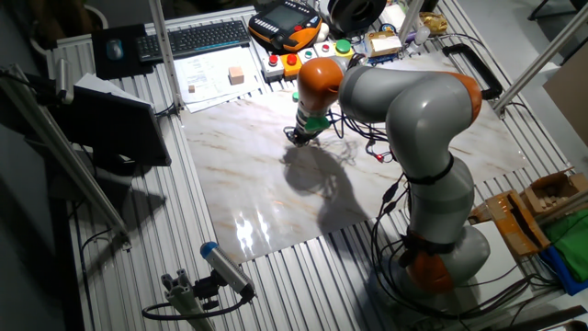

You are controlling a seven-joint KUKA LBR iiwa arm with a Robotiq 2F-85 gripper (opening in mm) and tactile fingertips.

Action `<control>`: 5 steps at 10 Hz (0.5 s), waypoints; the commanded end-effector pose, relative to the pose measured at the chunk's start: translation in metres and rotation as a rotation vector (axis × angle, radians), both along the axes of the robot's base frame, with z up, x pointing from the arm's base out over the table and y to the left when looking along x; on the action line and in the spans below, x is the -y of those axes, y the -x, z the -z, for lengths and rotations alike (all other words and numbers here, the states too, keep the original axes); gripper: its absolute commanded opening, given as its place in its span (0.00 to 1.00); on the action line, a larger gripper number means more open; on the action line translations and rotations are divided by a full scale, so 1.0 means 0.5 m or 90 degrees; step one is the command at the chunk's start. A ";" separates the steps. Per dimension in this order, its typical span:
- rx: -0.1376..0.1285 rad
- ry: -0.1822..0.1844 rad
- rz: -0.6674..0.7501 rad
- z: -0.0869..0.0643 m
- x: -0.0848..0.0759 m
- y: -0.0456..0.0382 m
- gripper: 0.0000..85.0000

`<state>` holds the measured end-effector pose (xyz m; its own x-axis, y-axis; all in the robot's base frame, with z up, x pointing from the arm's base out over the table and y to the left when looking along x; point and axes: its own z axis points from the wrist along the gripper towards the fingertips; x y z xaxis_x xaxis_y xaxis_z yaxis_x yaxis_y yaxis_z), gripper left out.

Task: Approach and touch the side of the small block

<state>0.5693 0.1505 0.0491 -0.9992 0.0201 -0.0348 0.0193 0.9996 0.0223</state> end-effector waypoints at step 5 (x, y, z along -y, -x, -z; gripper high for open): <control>0.006 0.000 -0.001 0.007 -0.001 -0.006 0.01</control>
<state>0.5727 0.1509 0.0456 -0.9988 0.0195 -0.0451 0.0185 0.9996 0.0225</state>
